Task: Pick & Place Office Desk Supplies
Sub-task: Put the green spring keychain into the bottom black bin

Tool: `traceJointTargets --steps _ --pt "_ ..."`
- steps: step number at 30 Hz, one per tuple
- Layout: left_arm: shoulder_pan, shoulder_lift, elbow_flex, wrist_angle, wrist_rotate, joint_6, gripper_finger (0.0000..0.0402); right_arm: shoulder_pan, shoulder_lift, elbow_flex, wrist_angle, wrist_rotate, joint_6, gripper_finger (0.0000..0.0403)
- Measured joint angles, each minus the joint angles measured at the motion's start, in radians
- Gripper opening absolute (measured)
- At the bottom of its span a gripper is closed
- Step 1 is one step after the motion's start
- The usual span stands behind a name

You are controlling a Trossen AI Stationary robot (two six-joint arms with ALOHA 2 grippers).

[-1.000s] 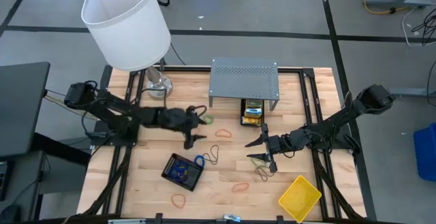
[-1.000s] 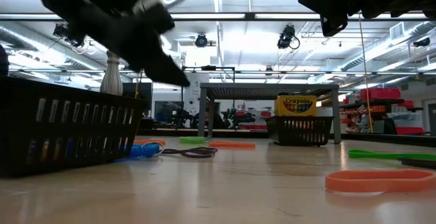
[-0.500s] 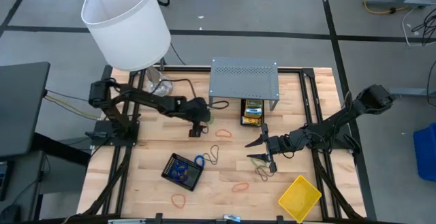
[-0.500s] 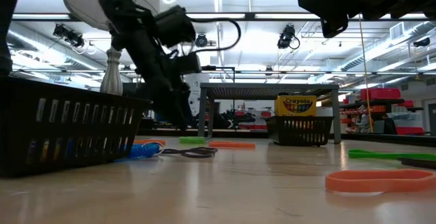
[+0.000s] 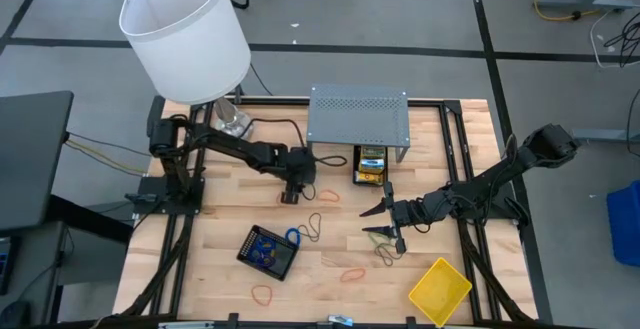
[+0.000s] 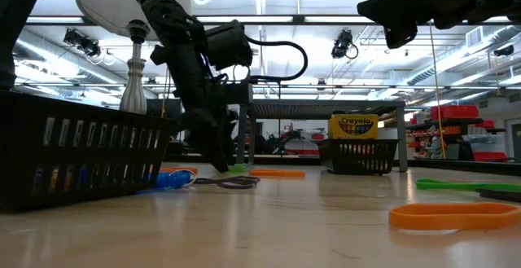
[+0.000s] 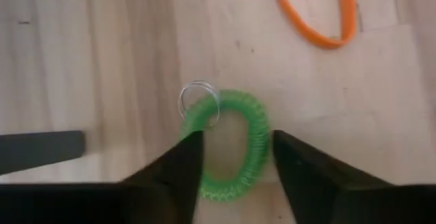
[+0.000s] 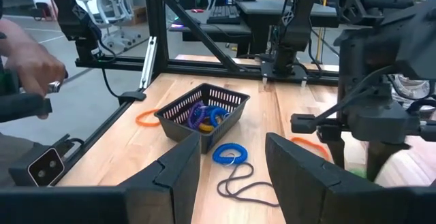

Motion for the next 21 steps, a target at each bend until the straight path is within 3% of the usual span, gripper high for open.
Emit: traceJointTargets --steps 4,6,14,21 --pt "-0.002 0.002 -0.001 -0.010 -0.008 -0.020 0.0052 0.000 0.000 0.000 0.000 0.000 0.000 0.0172" --pt "-0.005 0.001 -0.001 -0.007 -0.016 -0.027 0.0021 0.000 0.000 0.000 0.000 0.000 0.001 0.0172" --pt "-0.048 -0.108 -0.006 0.002 -0.047 -0.071 0.0010 0.000 0.000 0.000 0.000 0.000 0.004 0.0172" --pt "-0.128 -0.278 -0.005 0.018 0.021 -0.118 0.0010 0.000 0.000 0.000 0.000 0.000 0.004 0.0172"
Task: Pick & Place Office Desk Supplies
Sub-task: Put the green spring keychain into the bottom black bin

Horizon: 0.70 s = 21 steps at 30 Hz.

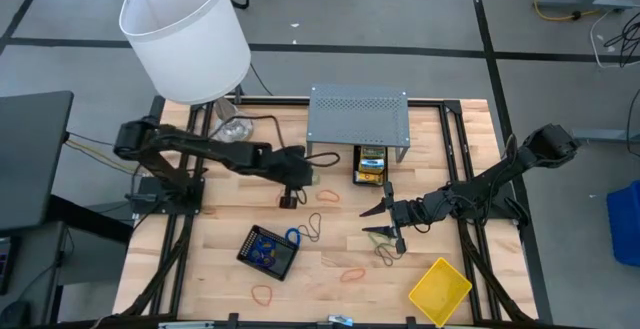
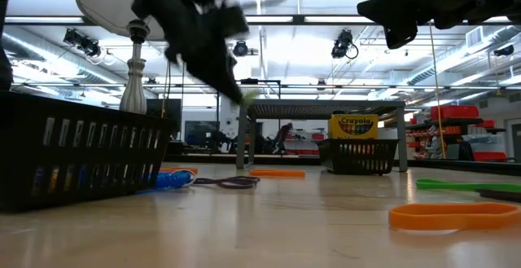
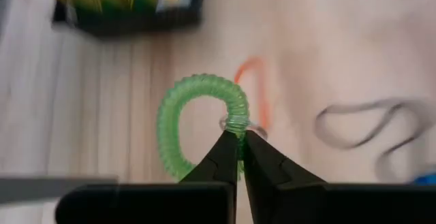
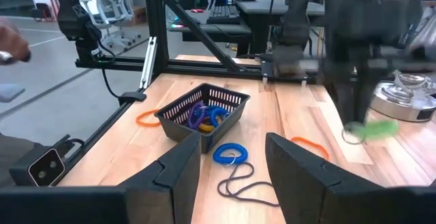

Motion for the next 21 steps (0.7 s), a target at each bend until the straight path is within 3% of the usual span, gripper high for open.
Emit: traceJointTargets --steps 10,14,17,21 --pt "-0.145 -0.188 -0.005 -0.007 0.232 -0.112 0.0010 0.000 0.000 0.000 -0.005 0.000 0.000 0.0172" --pt "-0.224 -0.214 -0.005 0.055 0.245 -0.161 0.0010 0.000 0.000 0.000 -0.006 0.000 -0.001 0.0172" --pt "-0.297 -0.216 -0.008 0.195 0.221 -0.169 0.0010 0.000 0.000 0.000 -0.006 0.000 -0.001 0.0172" --pt "-0.376 -0.217 -0.121 0.576 0.215 -0.195 0.0010 0.001 0.000 0.000 -0.009 0.000 -0.001 0.0172"
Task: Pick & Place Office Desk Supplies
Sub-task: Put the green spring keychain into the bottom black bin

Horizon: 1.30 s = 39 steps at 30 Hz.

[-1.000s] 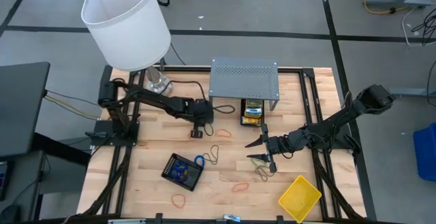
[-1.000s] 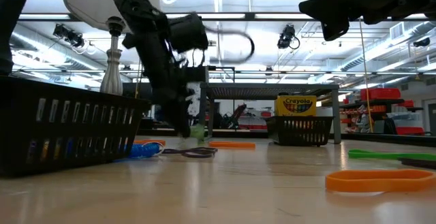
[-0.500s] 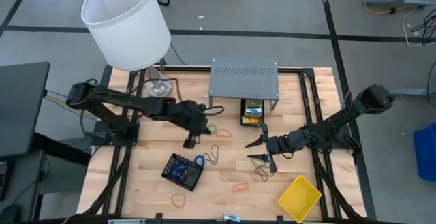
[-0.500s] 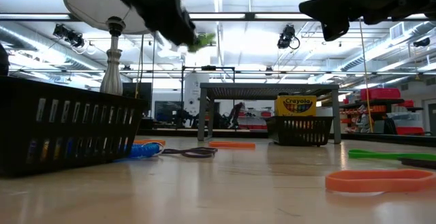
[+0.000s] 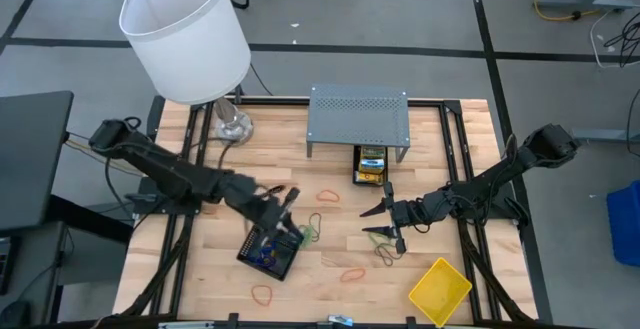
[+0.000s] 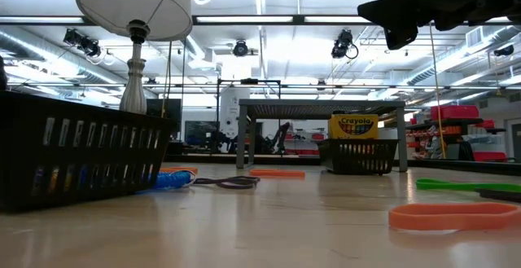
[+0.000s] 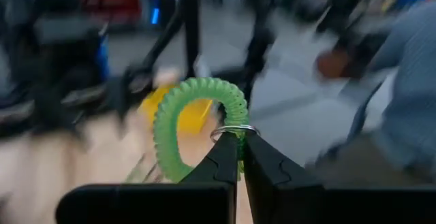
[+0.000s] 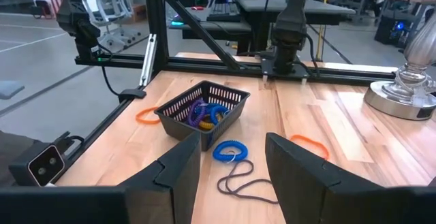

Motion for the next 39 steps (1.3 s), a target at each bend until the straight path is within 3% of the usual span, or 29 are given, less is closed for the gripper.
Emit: traceJointTargets --steps 4,11,18,26,35,39 --pt "-0.048 0.000 -0.163 0.301 -0.030 -0.081 0.0010 0.000 0.000 0.000 -0.004 0.000 0.005 0.0172" --pt "-0.129 0.001 -0.344 0.360 -0.178 -0.225 0.0010 0.000 0.000 0.000 -0.004 0.000 0.005 0.0172" --pt "-0.227 0.000 -0.409 0.266 -0.188 -0.384 0.0010 0.000 0.000 0.000 -0.005 0.000 0.015 0.0172" --pt "-0.321 0.000 -0.414 0.017 -0.228 -0.563 0.0010 0.000 0.000 0.000 -0.006 0.000 0.015 0.0172" --pt "-0.275 0.000 -0.414 -0.187 -0.243 -0.632 0.0012 0.000 0.000 0.000 -0.006 0.000 0.016 0.0172" --pt "-0.253 0.000 -0.414 -0.202 -0.203 -0.619 0.0060 0.000 0.000 0.000 -0.006 0.000 0.016 0.0172"
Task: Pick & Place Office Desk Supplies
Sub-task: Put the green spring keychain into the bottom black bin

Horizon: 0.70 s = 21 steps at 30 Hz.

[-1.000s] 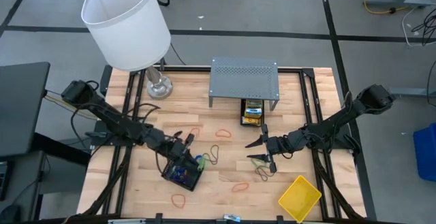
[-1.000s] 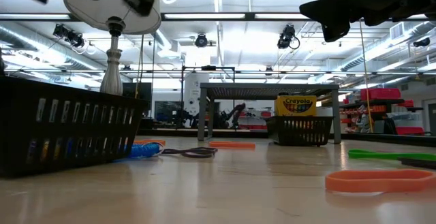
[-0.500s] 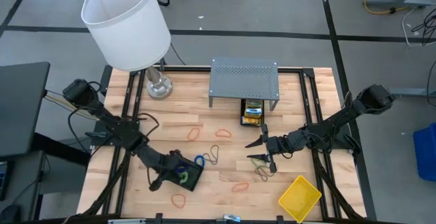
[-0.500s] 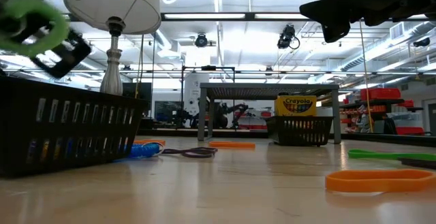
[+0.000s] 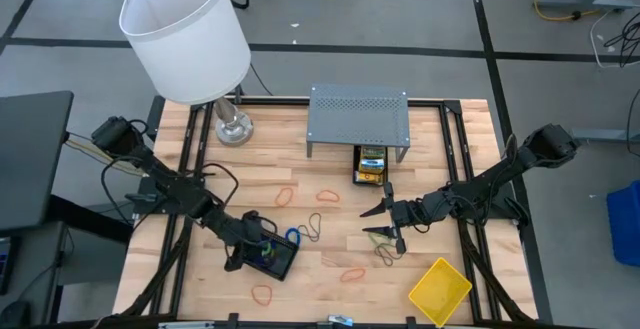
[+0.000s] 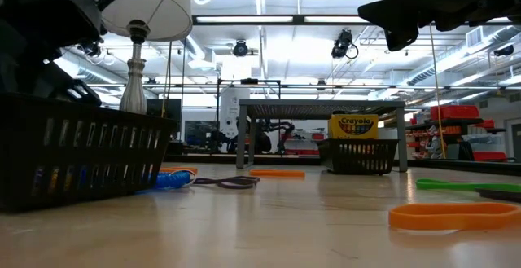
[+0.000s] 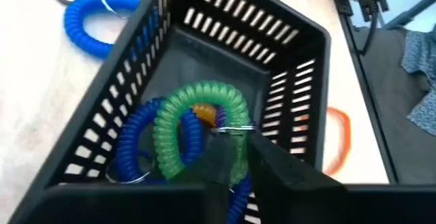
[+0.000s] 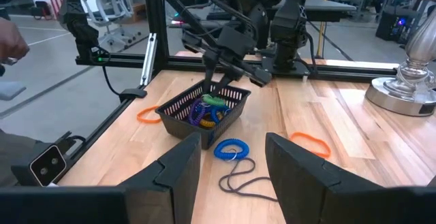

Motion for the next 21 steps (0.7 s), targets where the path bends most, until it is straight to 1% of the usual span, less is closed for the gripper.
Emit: traceJointTargets --steps 8,10,12,14,16,18,21 --pt "0.001 0.000 0.001 0.019 0.022 0.019 0.0198 0.000 0.000 0.000 0.000 0.000 0.001 0.0172" --pt "0.001 0.000 0.009 0.022 0.043 0.026 0.0226 0.000 0.000 0.000 0.000 0.000 0.000 0.0172" --pt "0.001 0.000 0.030 0.022 0.055 0.049 0.0243 0.000 0.000 0.000 -0.001 0.000 0.000 0.0172" --pt "0.001 0.000 0.059 0.021 0.062 0.077 0.0250 0.000 0.000 0.000 -0.001 0.000 0.000 0.0172" --pt "0.001 0.000 0.089 -0.021 0.060 0.094 0.0249 0.000 0.000 0.000 -0.001 0.000 0.000 0.0172" --pt "0.008 0.000 0.108 -0.119 0.029 0.096 0.0240 0.000 0.000 0.000 -0.001 0.000 0.000 0.0172" --pt "0.020 0.000 0.120 -0.249 -0.042 0.079 0.0211 0.000 0.000 0.000 -0.001 0.000 -0.001 0.0172"
